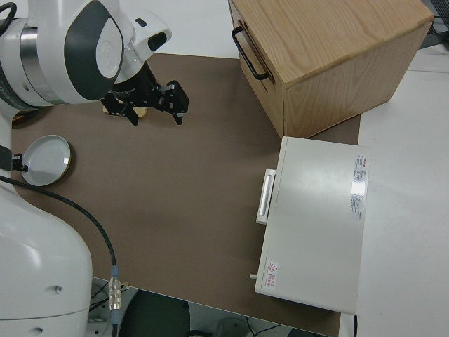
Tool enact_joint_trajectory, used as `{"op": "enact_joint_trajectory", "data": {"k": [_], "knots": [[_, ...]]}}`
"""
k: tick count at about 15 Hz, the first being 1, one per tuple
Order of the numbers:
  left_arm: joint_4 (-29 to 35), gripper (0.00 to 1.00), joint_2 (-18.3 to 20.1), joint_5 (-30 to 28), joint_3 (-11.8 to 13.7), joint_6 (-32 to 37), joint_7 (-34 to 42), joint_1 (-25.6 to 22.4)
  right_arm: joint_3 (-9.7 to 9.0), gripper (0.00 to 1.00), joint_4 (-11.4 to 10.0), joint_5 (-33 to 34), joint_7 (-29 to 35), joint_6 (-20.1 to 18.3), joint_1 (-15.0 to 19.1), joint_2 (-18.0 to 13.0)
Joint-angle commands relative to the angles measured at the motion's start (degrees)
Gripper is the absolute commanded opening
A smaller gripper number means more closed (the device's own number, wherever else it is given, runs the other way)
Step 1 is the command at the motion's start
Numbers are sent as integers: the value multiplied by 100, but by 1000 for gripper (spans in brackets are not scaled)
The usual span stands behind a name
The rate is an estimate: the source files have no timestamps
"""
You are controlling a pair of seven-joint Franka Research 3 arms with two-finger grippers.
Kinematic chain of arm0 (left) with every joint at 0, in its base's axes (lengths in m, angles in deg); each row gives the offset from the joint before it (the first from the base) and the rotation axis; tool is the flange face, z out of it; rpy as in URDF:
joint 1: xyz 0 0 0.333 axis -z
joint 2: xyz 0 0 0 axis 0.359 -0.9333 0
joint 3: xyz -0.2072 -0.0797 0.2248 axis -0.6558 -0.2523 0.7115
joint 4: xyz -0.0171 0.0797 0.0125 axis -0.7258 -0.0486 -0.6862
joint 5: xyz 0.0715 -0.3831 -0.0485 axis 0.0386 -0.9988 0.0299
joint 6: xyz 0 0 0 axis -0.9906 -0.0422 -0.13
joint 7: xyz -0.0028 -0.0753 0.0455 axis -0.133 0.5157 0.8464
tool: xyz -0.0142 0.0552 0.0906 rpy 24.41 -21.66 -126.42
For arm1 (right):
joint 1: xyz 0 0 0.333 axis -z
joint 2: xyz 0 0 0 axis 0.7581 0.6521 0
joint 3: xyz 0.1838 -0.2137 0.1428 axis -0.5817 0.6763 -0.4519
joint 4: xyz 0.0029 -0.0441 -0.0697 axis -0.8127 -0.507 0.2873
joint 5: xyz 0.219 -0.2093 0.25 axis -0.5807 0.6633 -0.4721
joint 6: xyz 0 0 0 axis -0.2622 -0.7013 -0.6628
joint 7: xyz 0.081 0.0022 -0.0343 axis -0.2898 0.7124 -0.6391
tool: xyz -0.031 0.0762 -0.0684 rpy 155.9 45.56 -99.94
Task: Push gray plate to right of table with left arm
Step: 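Lower the left gripper against the gray plate's edge nearest the robot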
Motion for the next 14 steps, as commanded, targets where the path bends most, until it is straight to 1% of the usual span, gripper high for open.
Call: {"op": "enact_joint_trajectory", "data": {"k": [1, 7, 8, 11, 14], "knots": [[122, 0, 12, -48, 43, -117, -181, 133, -86, 983, 45, -59, 14, -83, 115, -17], [113, 0, -49, -48, 43, -109, -217, 212, -77, 983, 45, -59, 14, -83, 115, -17], [113, 0, -58, -48, 34, -109, -304, 239, -77, 983, 45, -59, 5, -83, 115, -17], [61, 0, -75, -48, 25, -117, -813, 546, -77, 983, 45, -59, 14, -83, 115, -17], [17, 0, -154, -48, 25, -135, -1113, 757, -86, 983, 45, -59, 14, -83, 115, -17]]}}
